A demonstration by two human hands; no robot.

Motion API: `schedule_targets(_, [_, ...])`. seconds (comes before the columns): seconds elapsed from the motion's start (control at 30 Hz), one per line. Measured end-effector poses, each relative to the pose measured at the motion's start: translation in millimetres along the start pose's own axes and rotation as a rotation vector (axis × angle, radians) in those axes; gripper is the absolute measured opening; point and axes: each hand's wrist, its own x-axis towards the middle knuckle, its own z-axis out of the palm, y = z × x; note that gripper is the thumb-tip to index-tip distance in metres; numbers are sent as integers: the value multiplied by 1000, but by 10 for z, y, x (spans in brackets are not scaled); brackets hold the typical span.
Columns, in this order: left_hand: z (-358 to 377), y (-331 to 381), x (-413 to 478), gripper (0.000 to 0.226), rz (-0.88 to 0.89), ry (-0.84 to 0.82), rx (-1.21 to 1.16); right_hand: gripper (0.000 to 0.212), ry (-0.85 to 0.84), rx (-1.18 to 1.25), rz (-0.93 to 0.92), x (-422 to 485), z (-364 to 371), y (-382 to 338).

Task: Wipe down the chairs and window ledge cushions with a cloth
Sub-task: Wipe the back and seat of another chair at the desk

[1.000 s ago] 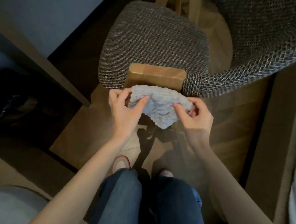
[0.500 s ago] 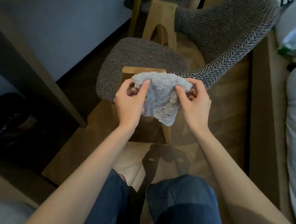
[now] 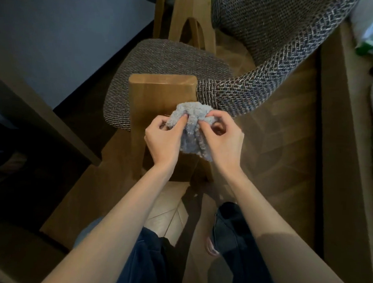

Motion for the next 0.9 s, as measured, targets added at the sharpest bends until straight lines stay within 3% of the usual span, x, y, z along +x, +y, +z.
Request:
schedule_targets(0.13, [106, -365, -3, 14, -91, -72, 20, 14, 6, 26, 121, -162, 82, 397])
schedule_targets(0.23, [192, -589, 7, 20, -165, -138, 50, 12, 25, 59, 296, -155, 111, 650])
schedule_targets(0.57, [529, -1303, 7, 34, -328, -190, 187, 16, 55, -33, 514, -92, 232, 1256])
schedule_targets(0.9, [835, -2028, 64, 50, -558, -315, 224, 25, -12, -22, 898, -253, 333, 2115])
